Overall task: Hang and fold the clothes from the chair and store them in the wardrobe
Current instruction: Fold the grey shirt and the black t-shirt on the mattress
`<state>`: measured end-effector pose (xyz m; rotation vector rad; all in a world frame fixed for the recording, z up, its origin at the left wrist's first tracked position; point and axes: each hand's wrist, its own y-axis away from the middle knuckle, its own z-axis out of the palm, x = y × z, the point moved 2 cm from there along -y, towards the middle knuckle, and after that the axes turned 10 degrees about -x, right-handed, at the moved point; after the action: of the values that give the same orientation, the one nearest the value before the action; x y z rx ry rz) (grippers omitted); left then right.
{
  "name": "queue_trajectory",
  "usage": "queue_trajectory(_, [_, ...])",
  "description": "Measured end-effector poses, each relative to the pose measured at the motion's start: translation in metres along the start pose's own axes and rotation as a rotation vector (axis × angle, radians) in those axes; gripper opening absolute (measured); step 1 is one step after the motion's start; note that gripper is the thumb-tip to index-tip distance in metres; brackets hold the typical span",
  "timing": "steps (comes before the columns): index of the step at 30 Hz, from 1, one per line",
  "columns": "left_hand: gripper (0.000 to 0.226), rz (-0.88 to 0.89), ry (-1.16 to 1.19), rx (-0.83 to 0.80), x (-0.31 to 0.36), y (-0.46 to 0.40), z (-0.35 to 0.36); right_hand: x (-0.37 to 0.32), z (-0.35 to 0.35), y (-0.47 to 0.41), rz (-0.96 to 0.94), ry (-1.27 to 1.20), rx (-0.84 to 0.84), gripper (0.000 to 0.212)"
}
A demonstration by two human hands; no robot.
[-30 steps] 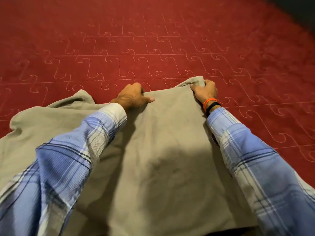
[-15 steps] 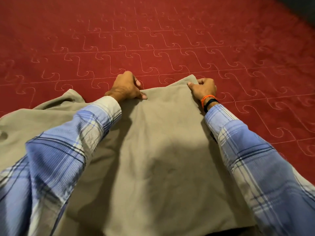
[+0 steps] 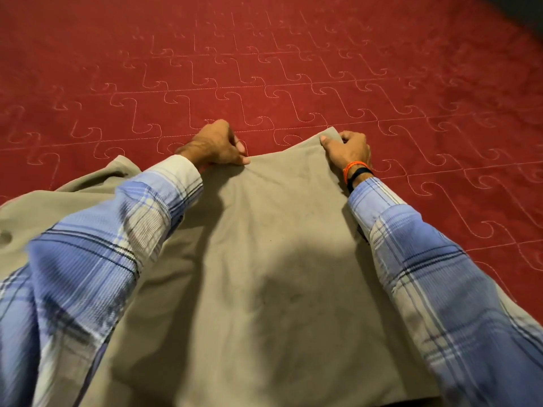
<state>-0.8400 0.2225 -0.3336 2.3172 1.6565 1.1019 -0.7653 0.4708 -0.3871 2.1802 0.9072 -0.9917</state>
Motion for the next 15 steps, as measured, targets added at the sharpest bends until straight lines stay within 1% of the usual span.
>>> queue_trajectory(2, [0.028,0.011,0.047,0.117,0.002,0.000,-0.002,0.003,-0.001,-0.003,0.009,-0.073,-0.009,0.023])
queue_trajectory(3, [0.029,0.017,0.056,0.137,0.003,-0.001,-0.002,0.004,-0.002,-0.006,0.018,-0.102,-0.016,0.020])
queue_trajectory(4, [0.028,0.019,0.046,0.129,0.003,-0.002,-0.003,0.005,-0.003,-0.007,0.023,-0.125,-0.026,0.018])
queue_trajectory(6, [0.026,0.026,-0.013,0.064,0.004,-0.003,-0.002,0.006,-0.004,-0.010,0.020,-0.165,-0.038,0.014])
queue_trajectory(10, [0.010,0.058,-0.089,-0.084,0.005,-0.005,-0.002,0.007,-0.003,-0.013,-0.023,-0.189,-0.056,0.024])
queue_trajectory(12, [0.008,0.082,-0.088,-0.097,0.005,-0.007,-0.003,0.008,-0.002,-0.015,-0.044,-0.173,-0.056,0.021])
queue_trajectory(15, [0.015,0.082,-0.095,-0.086,0.005,-0.010,-0.004,0.009,-0.002,-0.017,-0.030,-0.161,-0.042,0.013])
